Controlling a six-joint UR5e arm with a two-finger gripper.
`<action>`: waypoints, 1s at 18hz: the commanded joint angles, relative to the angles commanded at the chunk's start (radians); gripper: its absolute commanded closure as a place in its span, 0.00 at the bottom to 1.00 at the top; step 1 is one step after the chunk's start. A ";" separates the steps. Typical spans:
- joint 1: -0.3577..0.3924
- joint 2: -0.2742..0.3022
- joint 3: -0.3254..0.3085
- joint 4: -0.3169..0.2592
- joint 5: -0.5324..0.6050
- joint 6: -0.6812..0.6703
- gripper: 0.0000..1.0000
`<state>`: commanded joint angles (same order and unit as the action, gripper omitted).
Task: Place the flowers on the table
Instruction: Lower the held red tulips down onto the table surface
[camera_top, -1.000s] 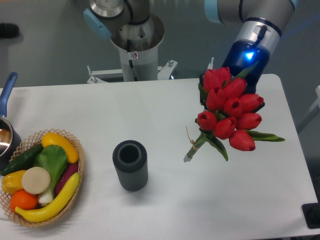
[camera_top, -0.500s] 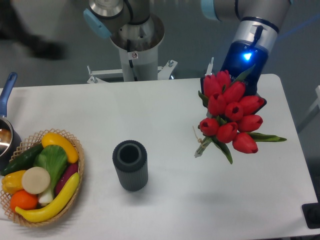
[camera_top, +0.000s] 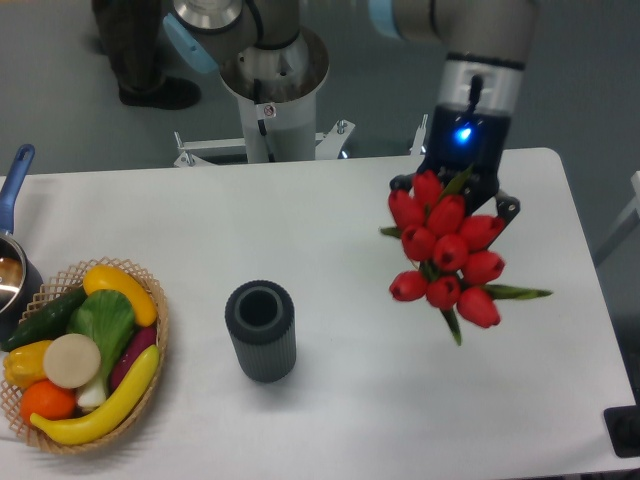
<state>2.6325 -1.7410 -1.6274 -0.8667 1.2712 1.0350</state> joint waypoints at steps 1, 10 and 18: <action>-0.015 -0.003 -0.009 -0.002 0.038 0.041 0.66; -0.101 -0.145 -0.031 -0.002 0.440 0.151 0.66; -0.120 -0.291 -0.006 0.012 0.554 0.191 0.66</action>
<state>2.5127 -2.0324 -1.6337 -0.8545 1.8254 1.2256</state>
